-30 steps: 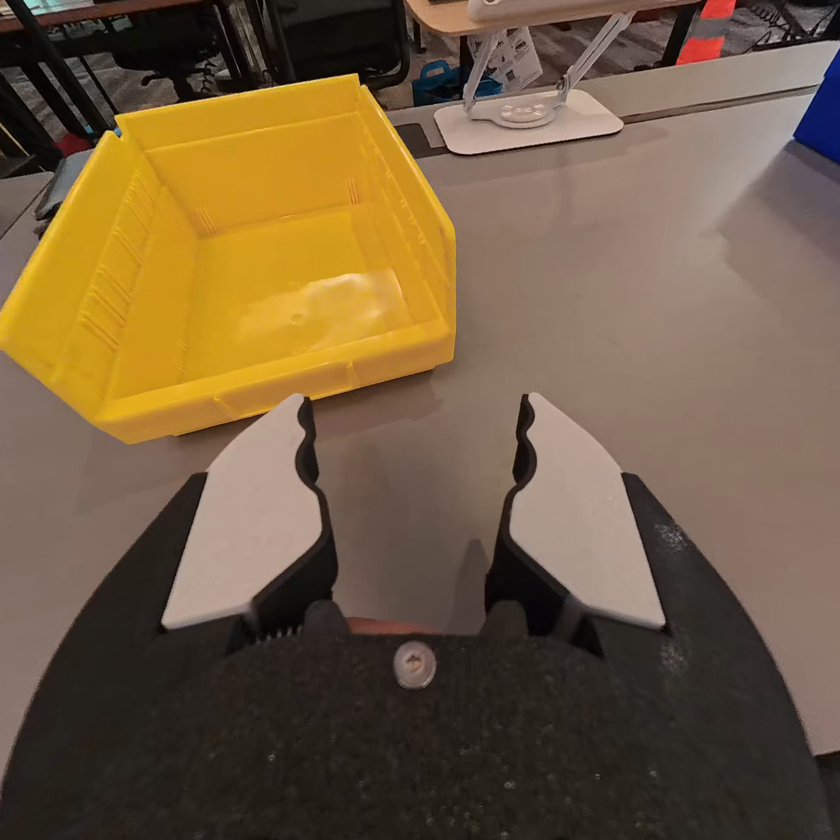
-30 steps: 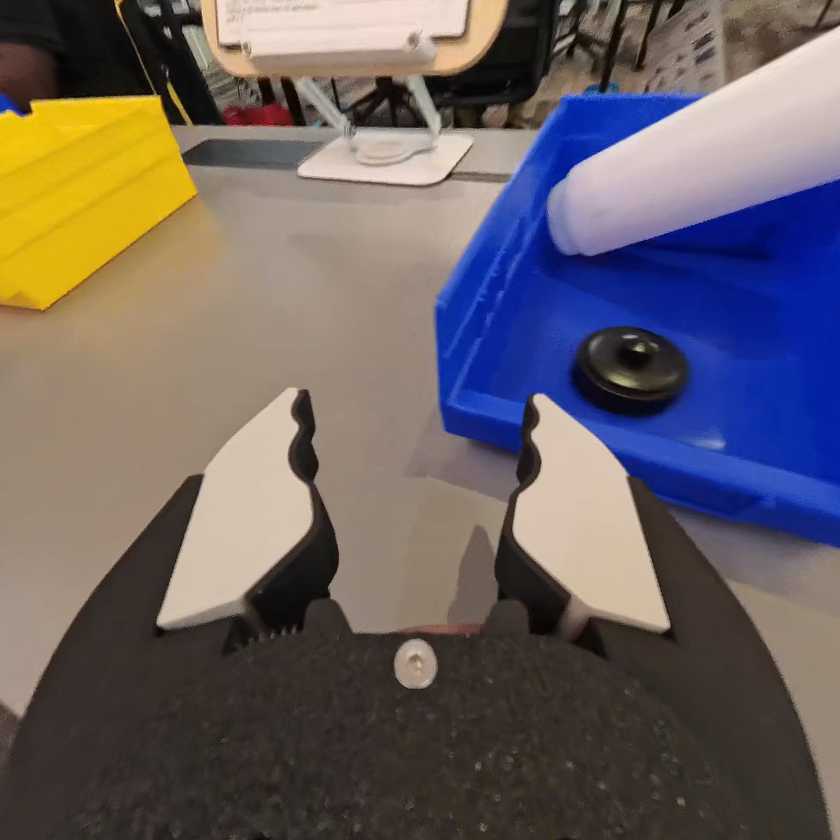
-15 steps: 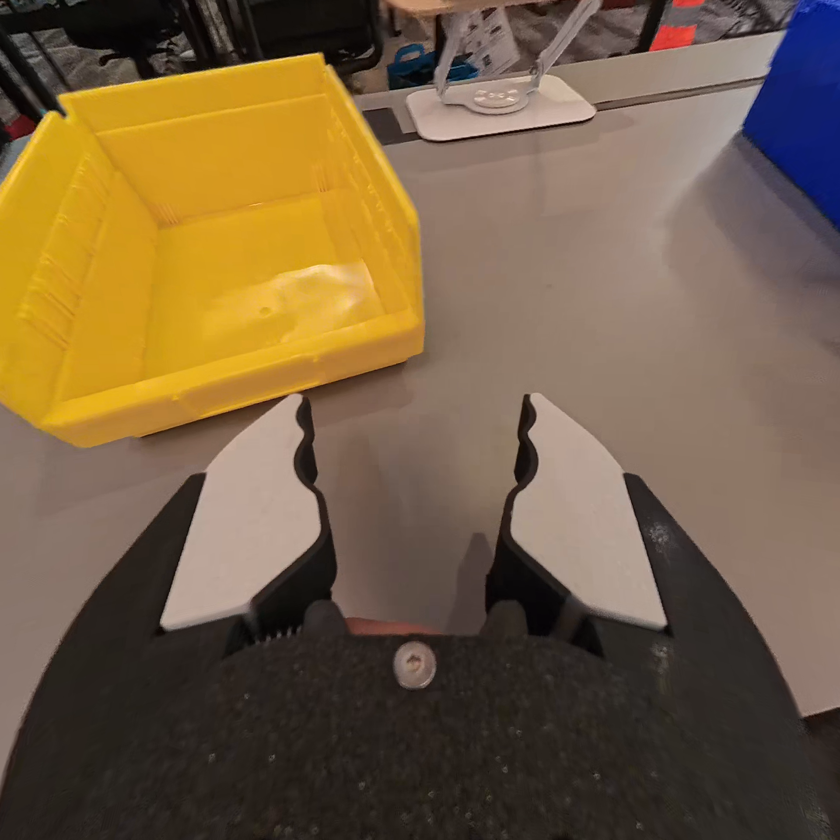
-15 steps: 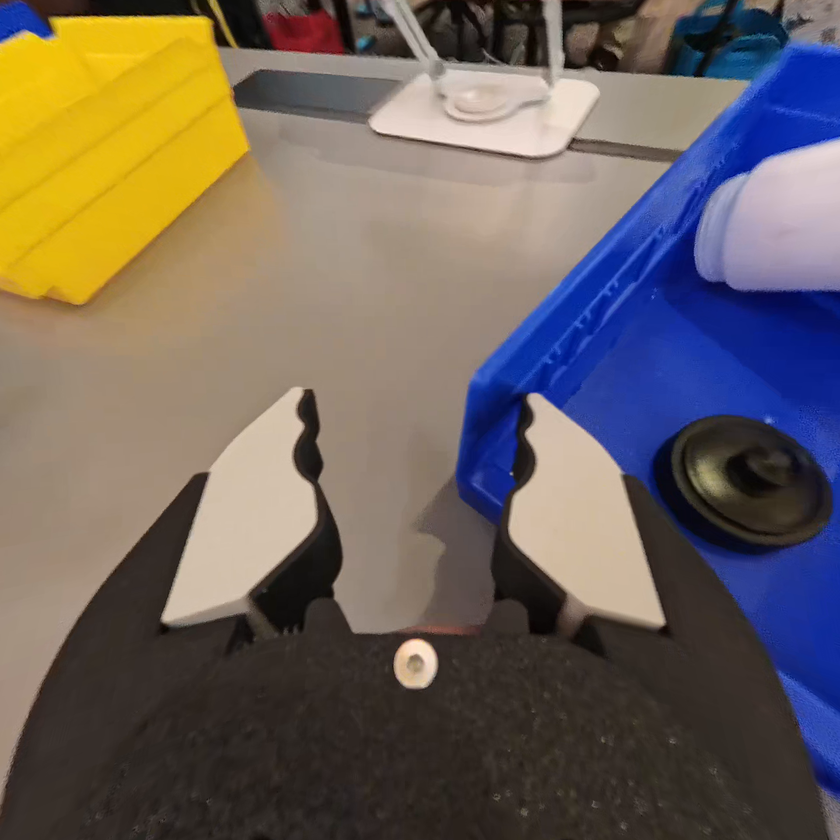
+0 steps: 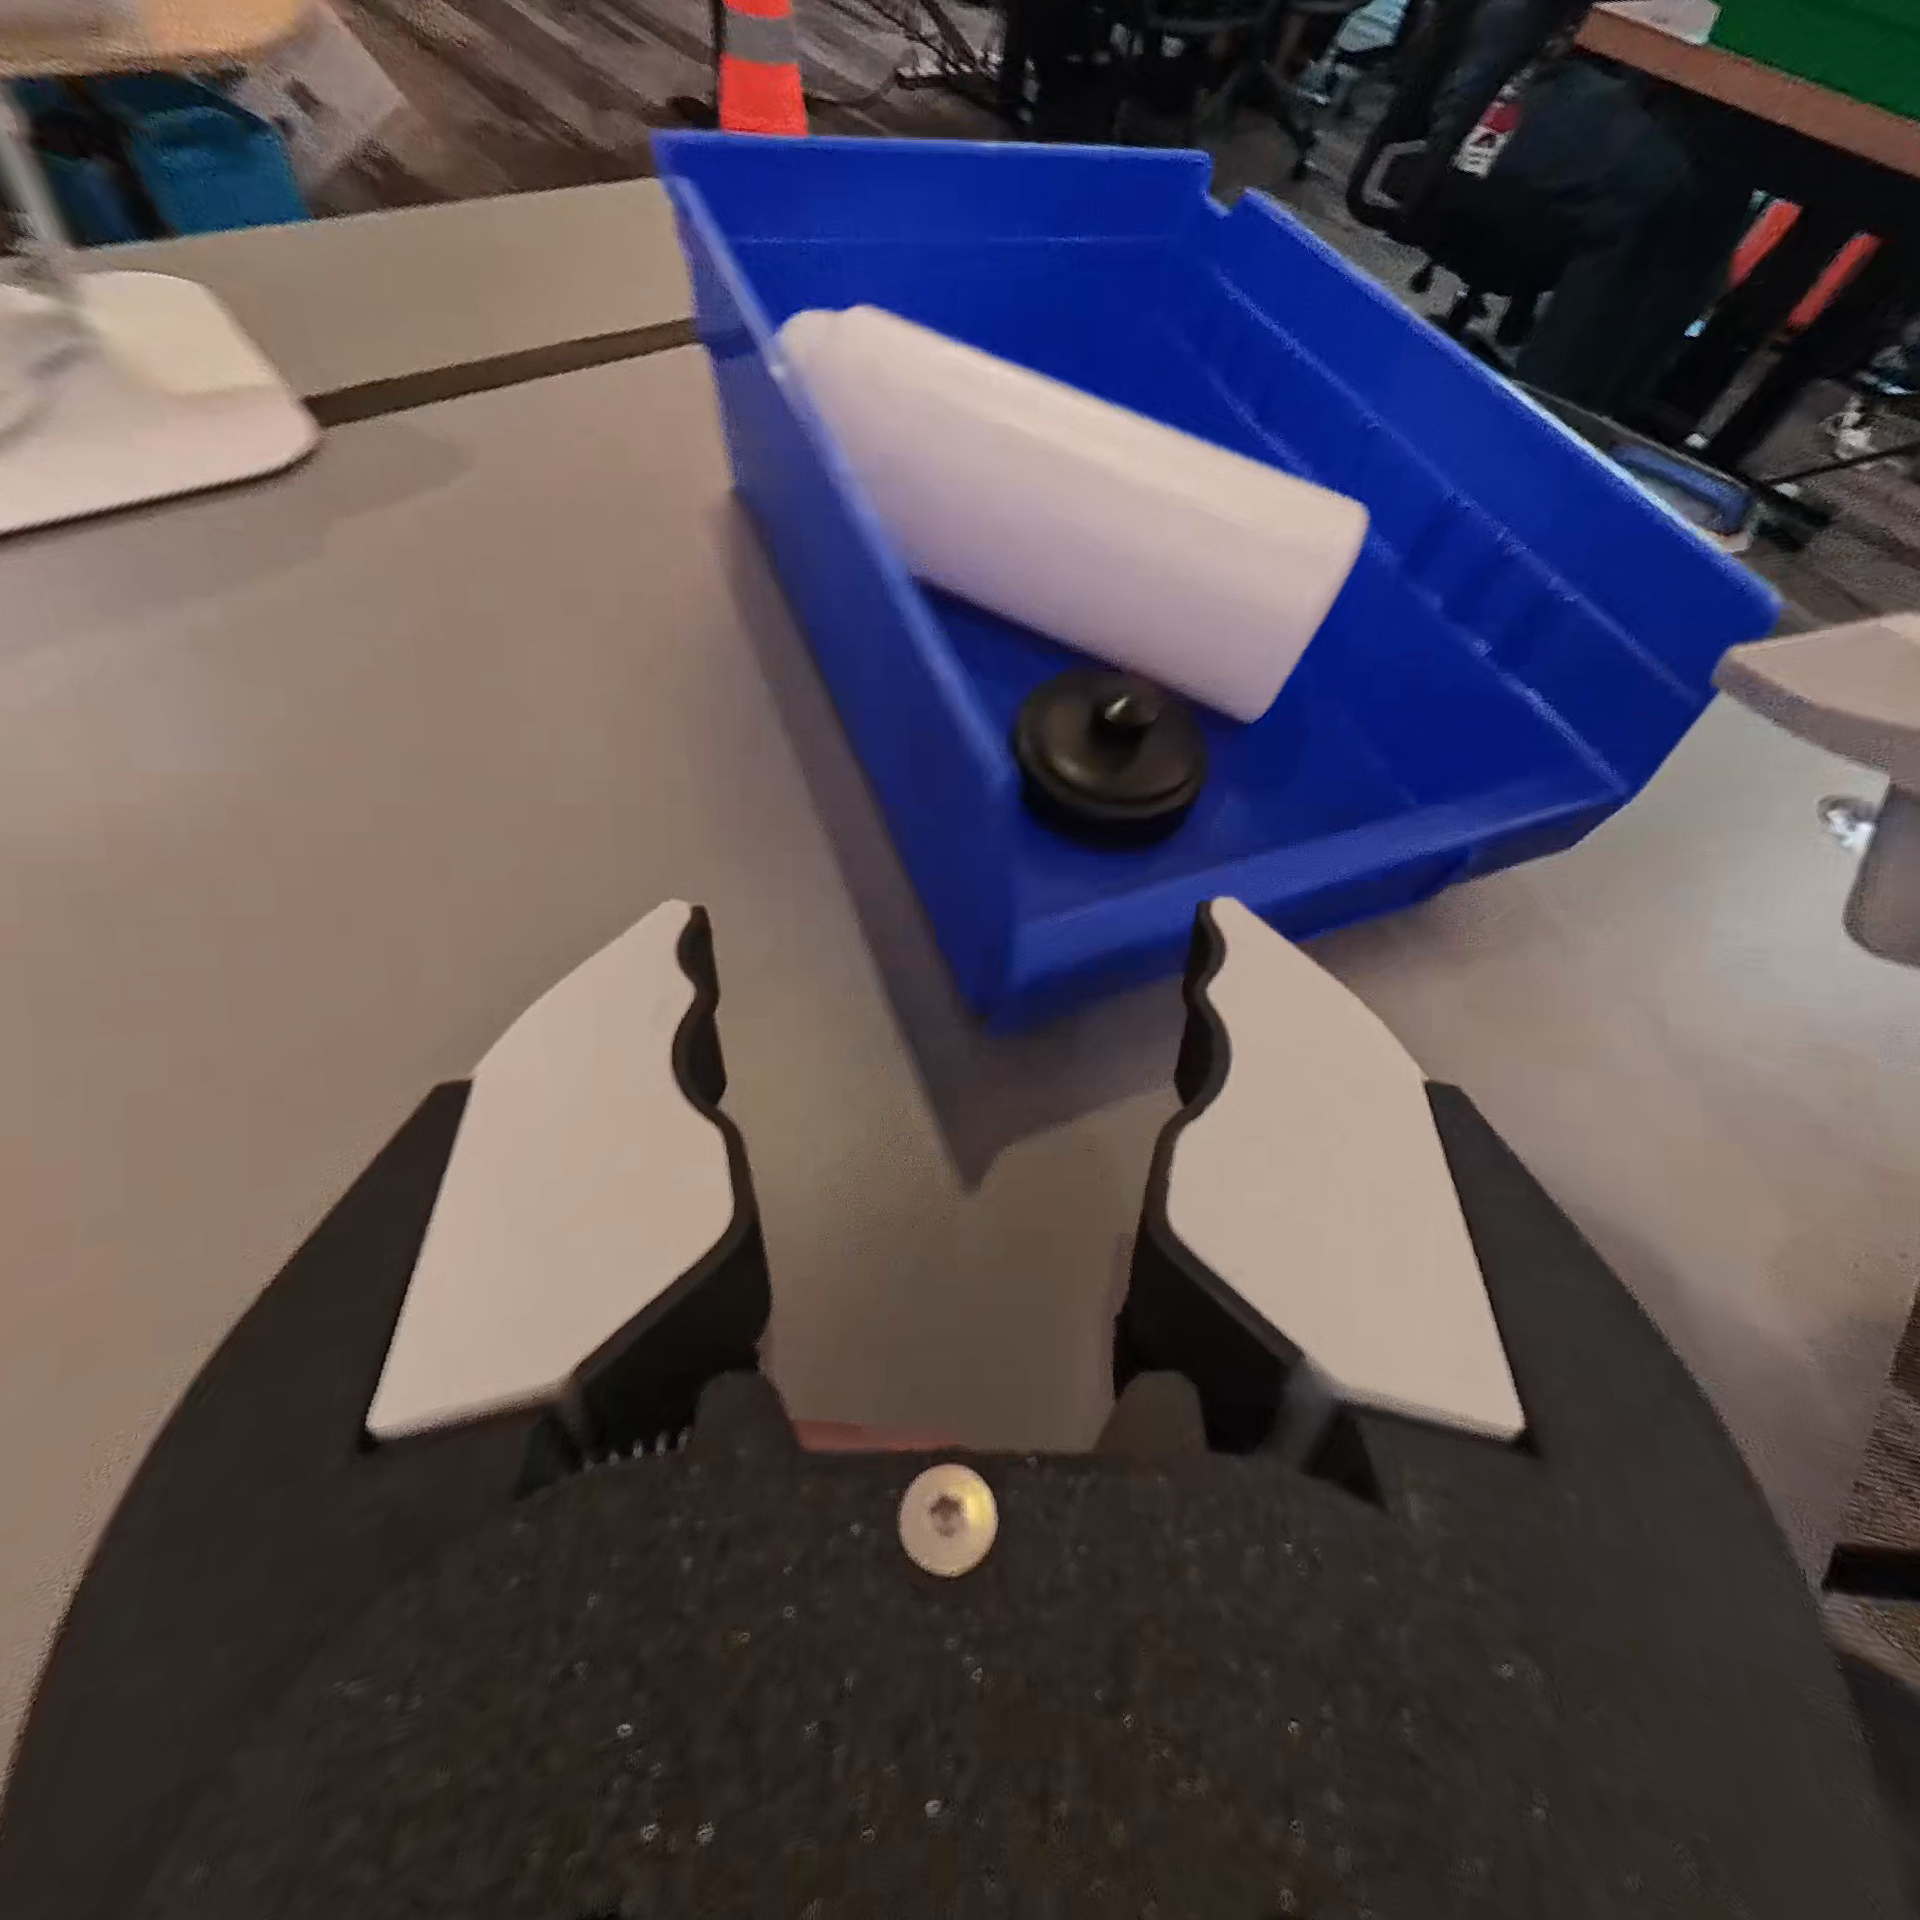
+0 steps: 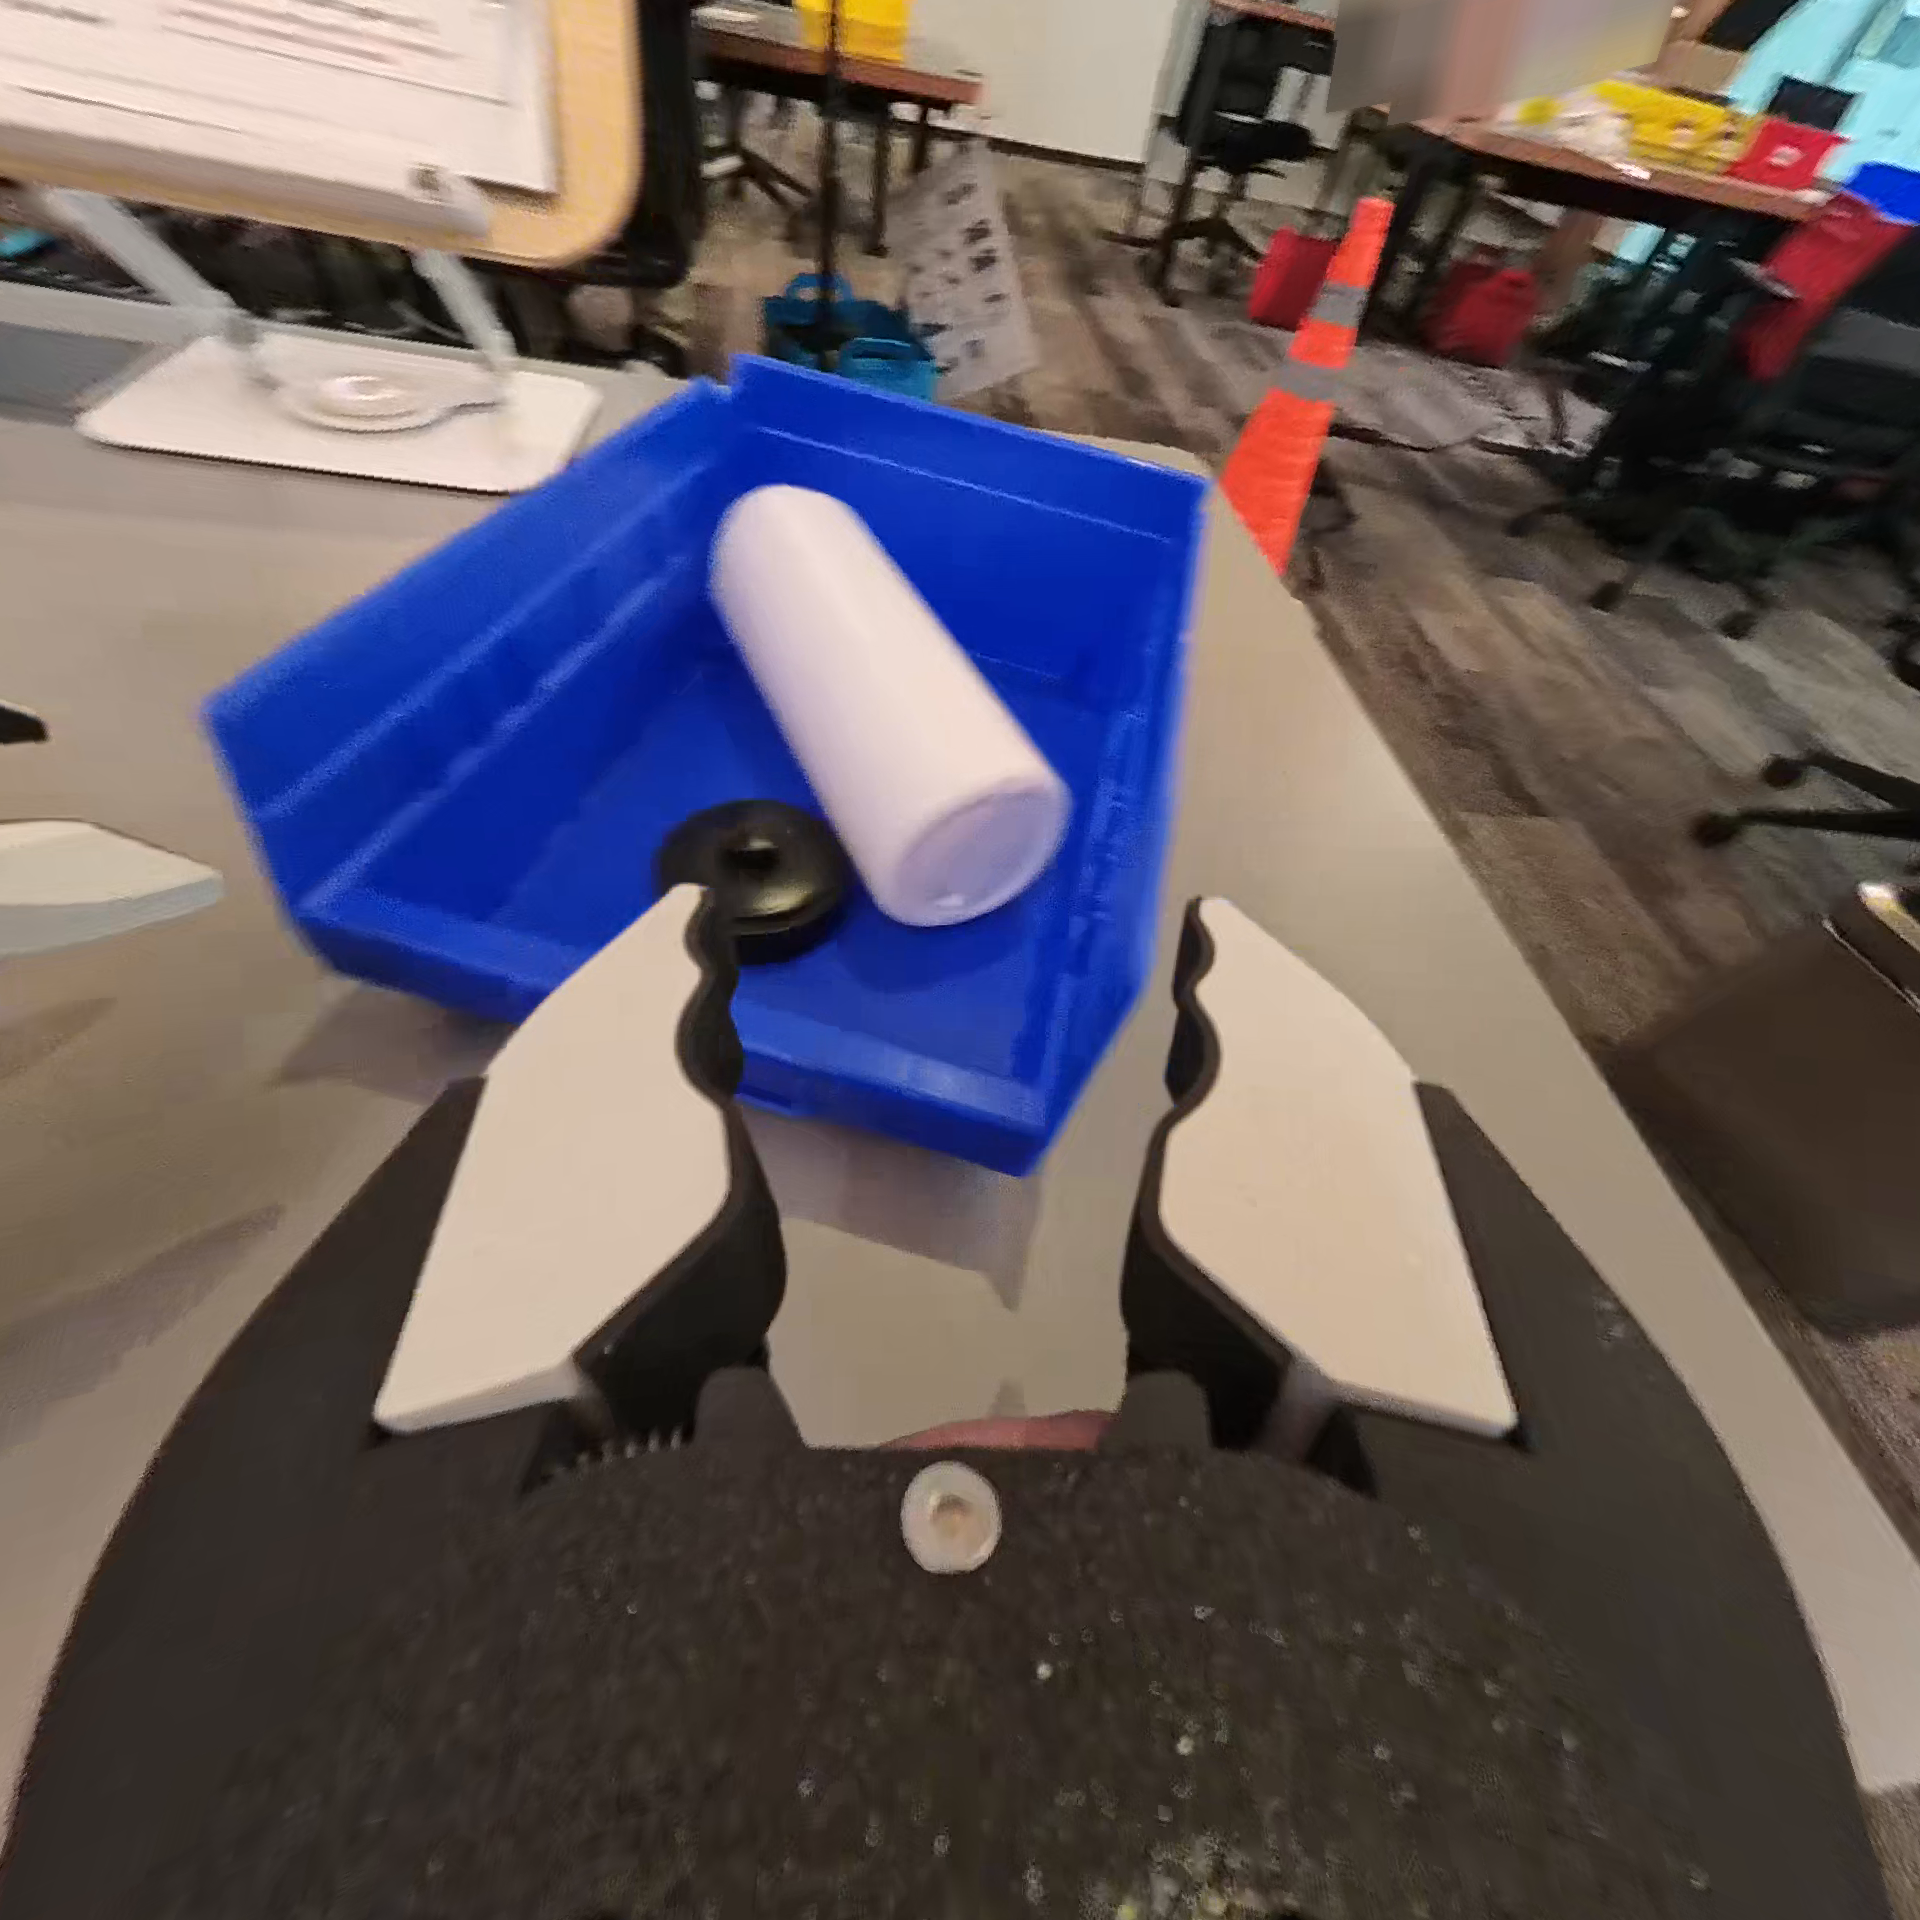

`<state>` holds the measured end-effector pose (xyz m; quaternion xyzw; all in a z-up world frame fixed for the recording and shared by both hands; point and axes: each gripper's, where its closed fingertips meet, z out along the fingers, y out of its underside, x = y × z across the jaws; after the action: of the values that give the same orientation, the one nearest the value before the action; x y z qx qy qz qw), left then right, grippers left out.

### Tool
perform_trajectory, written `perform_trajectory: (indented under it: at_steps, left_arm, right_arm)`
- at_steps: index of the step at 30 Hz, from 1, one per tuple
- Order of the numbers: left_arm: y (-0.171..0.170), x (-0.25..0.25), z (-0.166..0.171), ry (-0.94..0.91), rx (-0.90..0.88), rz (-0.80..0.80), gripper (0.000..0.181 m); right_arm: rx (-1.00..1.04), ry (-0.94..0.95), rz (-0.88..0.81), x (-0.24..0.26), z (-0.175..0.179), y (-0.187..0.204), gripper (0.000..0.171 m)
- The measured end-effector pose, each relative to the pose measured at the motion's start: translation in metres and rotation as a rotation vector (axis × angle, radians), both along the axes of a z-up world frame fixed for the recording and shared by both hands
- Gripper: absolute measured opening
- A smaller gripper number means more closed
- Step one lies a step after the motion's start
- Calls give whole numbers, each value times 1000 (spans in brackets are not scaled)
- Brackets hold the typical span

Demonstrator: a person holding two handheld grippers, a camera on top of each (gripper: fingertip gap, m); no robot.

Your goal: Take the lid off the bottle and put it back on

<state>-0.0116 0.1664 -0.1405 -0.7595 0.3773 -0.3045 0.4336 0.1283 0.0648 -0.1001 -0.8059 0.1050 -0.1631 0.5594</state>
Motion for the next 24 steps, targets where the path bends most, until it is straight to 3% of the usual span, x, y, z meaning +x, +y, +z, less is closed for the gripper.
perform_trajectory:
  at_steps: [3, 6, 8, 11, 14, 19, 24]
  left_arm:
    - [1, 40, -4, 35, -11, -27, 80]
    - [18, 48, -13, 122, 28, 82, 45]
    - [32, 40, -15, 152, 42, 171, 7]
    - [33, 37, -16, 147, 20, 197, 5]
    - [31, 29, -14, 165, 52, 205, 4]
    - [34, -22, 6, 138, 81, 267, 6]
    - [52, -116, 22, 153, 132, 405, 6]
  right_arm:
    - [-34, 39, -85, 32, -16, -4, 77]
    - [-72, 89, -100, 46, -37, 2, 73]
    - [-107, 119, -99, 50, -53, 10, 65]
    - [-113, 234, -63, 45, -69, 24, 26]
    - [-126, 259, -139, 48, -68, 25, 4]
    - [-115, 273, -69, 10, -53, 39, 2]
    - [-69, 219, 66, -68, -31, 80, 2]
